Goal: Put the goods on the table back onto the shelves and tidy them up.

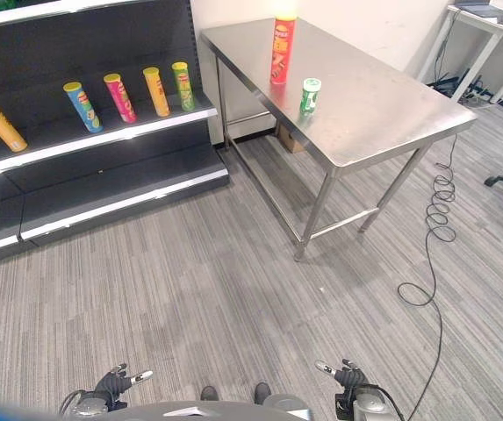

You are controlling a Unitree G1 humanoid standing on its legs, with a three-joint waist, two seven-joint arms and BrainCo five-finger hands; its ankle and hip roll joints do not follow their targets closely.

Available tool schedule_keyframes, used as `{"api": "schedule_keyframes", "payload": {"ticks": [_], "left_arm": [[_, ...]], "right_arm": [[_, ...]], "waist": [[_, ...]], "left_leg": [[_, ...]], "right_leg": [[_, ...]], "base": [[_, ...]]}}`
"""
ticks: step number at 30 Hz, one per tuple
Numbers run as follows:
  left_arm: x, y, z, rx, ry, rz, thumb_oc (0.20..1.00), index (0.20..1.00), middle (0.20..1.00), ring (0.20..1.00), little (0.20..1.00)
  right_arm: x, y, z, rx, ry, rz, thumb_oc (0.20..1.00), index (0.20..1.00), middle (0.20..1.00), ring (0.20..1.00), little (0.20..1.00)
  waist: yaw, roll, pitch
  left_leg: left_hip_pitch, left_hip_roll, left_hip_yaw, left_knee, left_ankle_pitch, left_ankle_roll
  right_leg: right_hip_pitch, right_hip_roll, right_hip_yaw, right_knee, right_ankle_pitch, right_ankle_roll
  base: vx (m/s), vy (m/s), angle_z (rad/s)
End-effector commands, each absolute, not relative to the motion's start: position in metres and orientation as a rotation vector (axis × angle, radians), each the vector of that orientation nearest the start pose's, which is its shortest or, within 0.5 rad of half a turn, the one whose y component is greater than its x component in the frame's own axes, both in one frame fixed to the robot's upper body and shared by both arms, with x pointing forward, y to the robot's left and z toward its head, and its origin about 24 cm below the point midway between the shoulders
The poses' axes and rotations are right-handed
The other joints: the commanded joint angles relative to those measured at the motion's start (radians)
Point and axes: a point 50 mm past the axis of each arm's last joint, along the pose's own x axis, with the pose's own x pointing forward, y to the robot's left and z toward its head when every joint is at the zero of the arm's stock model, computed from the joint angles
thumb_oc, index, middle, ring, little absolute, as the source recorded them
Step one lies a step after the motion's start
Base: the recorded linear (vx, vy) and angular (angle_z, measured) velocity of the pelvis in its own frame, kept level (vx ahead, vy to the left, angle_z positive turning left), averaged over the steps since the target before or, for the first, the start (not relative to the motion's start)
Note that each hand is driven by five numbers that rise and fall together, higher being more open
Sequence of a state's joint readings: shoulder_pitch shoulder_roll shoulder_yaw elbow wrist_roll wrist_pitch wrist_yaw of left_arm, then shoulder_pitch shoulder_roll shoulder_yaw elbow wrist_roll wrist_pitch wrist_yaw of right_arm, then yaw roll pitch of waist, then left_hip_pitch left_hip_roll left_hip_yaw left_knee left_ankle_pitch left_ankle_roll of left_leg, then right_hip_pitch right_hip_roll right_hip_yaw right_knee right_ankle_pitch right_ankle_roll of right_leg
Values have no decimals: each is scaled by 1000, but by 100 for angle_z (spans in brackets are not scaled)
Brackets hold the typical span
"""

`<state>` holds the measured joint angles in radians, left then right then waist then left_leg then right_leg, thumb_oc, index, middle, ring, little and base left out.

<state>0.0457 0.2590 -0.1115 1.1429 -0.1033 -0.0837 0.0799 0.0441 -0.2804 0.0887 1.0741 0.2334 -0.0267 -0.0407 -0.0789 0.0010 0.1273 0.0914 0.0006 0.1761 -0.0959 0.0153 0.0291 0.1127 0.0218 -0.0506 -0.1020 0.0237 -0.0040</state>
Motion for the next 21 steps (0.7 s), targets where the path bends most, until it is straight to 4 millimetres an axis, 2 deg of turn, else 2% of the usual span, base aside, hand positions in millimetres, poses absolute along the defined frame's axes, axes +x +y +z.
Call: {"api": "schedule_keyframes", "payload": {"ticks": [1,10,15,16,17,18,19,20,21], "left_arm": [[115,258,-145,286,1050,195,1000,1000,1000,1000,1000],[119,257,-143,232,1024,230,1000,1000,1000,1000,1000],[122,257,-142,193,1004,247,1000,1000,1000,1000,1000],[121,257,-142,174,1004,258,1000,1000,1000,1000,1000],[124,256,-141,134,984,291,1000,1000,1000,1000,1000],[124,256,-141,134,984,291,1000,1000,1000,1000,1000],[121,254,-143,78,983,321,1000,1000,1000,1000,1000],[118,251,-144,48,985,339,1000,1000,1000,1000,1000],[114,250,-145,38,988,349,1000,1000,1000,1000,1000]], "right_arm": [[120,-256,-142,-179,1040,-205,1000,1000,1000,1000,1000],[118,-254,-144,-195,1053,-184,1000,1000,1000,1000,1000],[126,-255,-139,-206,1016,-169,1000,1000,1000,1000,1000],[129,-254,-138,-213,1001,-157,1000,1000,1000,1000,1000],[133,-254,-135,-219,977,-148,1000,1000,1000,1000,1000],[133,-254,-135,-219,976,-148,1000,1000,1000,1000,1000],[131,-254,-136,-220,990,-150,1000,1000,1000,1000,1000],[132,-253,-136,-221,988,-145,1000,1000,1000,1000,1000],[135,-253,-135,-238,981,-127,1000,1000,1000,1000,1000]], "waist": [[1,-38,12],[21,-40,23],[33,-54,52],[42,-62,72],[71,-83,144],[69,-81,142],[83,-79,149],[105,-75,143],[126,-49,131]], "left_leg": [[62,83,-42,9,-83,-111],[58,97,-65,9,-67,-120],[-20,111,-107,145,-88,-131],[-75,109,-130,275,-76,-137],[-316,72,-236,642,79,-125],[-321,73,-240,648,77,-125],[-397,58,-234,607,58,-114],[-419,57,-220,468,49,-117],[-445,70,-224,233,120,-134]], "right_leg": [[7,-99,31,15,-55,120],[11,-80,17,15,-67,107],[4,-65,5,35,-88,81],[11,-57,6,41,-94,65],[34,-44,7,56,-107,27],[32,-43,5,56,-108,27],[50,-39,8,55,-126,27],[84,-37,21,39,-147,34],[114,-19,43,28,-173,37]], "base": [[8,-60,0],[11,-75,5],[2,-129,20],[-30,-330,39],[-30,-328,59],[86,-266,47],[349,-24,29],[625,32,-10],[811,99,-20]]}}
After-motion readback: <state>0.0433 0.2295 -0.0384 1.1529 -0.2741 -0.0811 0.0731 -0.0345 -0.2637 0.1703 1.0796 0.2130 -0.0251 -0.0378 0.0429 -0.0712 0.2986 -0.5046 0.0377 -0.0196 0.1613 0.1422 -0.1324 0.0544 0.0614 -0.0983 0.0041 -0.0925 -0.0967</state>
